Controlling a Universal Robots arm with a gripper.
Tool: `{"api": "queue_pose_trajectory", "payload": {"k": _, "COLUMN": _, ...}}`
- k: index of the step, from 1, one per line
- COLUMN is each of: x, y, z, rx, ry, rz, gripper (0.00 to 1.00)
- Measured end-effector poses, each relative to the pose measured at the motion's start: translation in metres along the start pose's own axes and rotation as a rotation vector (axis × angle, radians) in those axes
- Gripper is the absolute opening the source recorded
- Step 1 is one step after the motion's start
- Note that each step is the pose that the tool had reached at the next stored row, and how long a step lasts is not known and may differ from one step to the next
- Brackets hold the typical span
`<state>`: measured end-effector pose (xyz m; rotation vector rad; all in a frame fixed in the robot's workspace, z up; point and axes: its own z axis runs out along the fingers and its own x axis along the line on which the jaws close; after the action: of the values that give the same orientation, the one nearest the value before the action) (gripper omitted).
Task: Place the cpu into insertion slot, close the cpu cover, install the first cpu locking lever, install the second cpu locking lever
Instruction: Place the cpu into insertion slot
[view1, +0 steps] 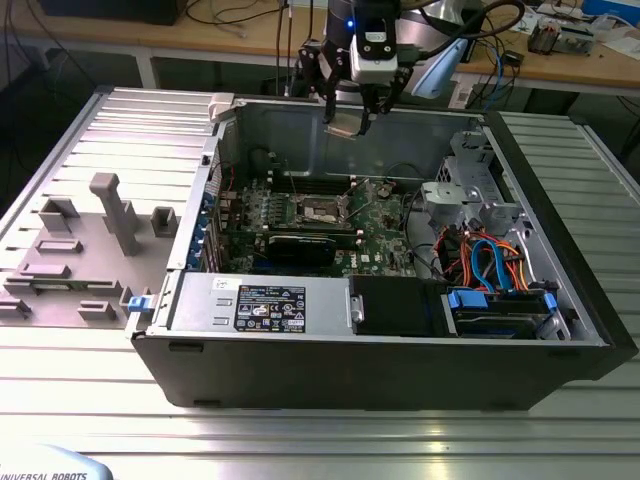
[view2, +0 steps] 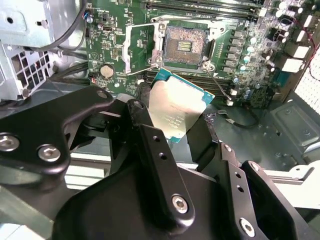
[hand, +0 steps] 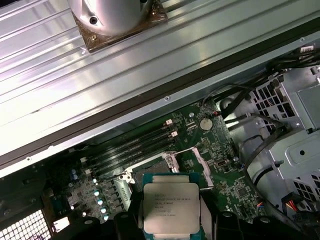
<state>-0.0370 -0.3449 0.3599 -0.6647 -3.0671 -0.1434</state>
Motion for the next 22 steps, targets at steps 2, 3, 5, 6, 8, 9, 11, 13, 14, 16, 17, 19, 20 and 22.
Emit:
{"api": "queue_pose_trajectory", "payload": {"k": 2, "x": 0.0000, "y": 0.0000, "z": 0.0000, "rx": 0.0000, "ry": -0.0002, "rz": 0.002, "gripper": 0.54}}
{"api": "queue_pose_trajectory", "payload": {"k": 3, "x": 0.0000, "y": 0.0000, "z": 0.0000, "rx": 0.0000, "ry": -0.0002, "rz": 0.002, "gripper": 0.54}}
{"api": "queue_pose_trajectory", "payload": {"k": 5, "x": 0.0000, "y": 0.0000, "z": 0.0000, "rx": -0.0001, "ry": -0.0002, "rz": 0.002, "gripper": 0.54}}
{"api": "queue_pose_trajectory", "payload": {"k": 6, "x": 0.0000, "y": 0.0000, "z": 0.0000, "rx": 0.0000, "ry": -0.0002, "rz": 0.002, "gripper": 0.54}}
{"api": "queue_pose_trajectory", "payload": {"k": 8, "x": 0.0000, "y": 0.0000, "z": 0.0000, "rx": 0.0000, "ry": -0.0002, "rz": 0.002, "gripper": 0.54}}
{"api": "queue_pose_trajectory", "payload": {"k": 9, "x": 0.0000, "y": 0.0000, "z": 0.0000, "rx": 0.0000, "ry": -0.0003, "rz": 0.003, "gripper": 0.54}}
{"api": "queue_pose_trajectory", "payload": {"k": 11, "x": 0.0000, "y": 0.0000, "z": 0.0000, "rx": 0.0000, "ry": -0.0008, "rz": 0.008, "gripper": 0.54}}
{"api": "queue_pose_trajectory", "payload": {"k": 13, "x": 0.0000, "y": 0.0000, "z": 0.0001, "rx": 0.0000, "ry": -0.0016, "rz": 0.018, "gripper": 0.54}}
{"api": "queue_pose_trajectory", "payload": {"k": 14, "x": 0.0000, "y": 0.0000, "z": 0.0002, "rx": -0.0003, "ry": -0.0021, "rz": 0.023, "gripper": 0.54}}
{"api": "queue_pose_trajectory", "payload": {"k": 16, "x": 0.0000, "y": 0.0000, "z": 0.0003, "rx": -0.0005, "ry": -0.0026, "rz": 0.029, "gripper": 0.54}}
{"api": "queue_pose_trajectory", "payload": {"k": 17, "x": 0.0000, "y": 0.0000, "z": 0.0004, "rx": -0.0005, "ry": -0.0029, "rz": 0.032, "gripper": 0.54}}
{"api": "queue_pose_trajectory", "payload": {"k": 19, "x": 0.0000, "y": -0.0001, "z": 0.0004, "rx": -0.0005, "ry": -0.0036, "rz": 0.039, "gripper": 0.54}}
{"api": "queue_pose_trajectory", "payload": {"k": 20, "x": 0.0000, "y": 0.0000, "z": 0.0004, "rx": -0.0007, "ry": -0.0043, "rz": 0.046, "gripper": 0.54}}
{"api": "queue_pose_trajectory", "payload": {"k": 22, "x": 0.0000, "y": 0.0000, "z": 0.0004, "rx": -0.0007, "ry": -0.0047, "rz": 0.051, "gripper": 0.54}}
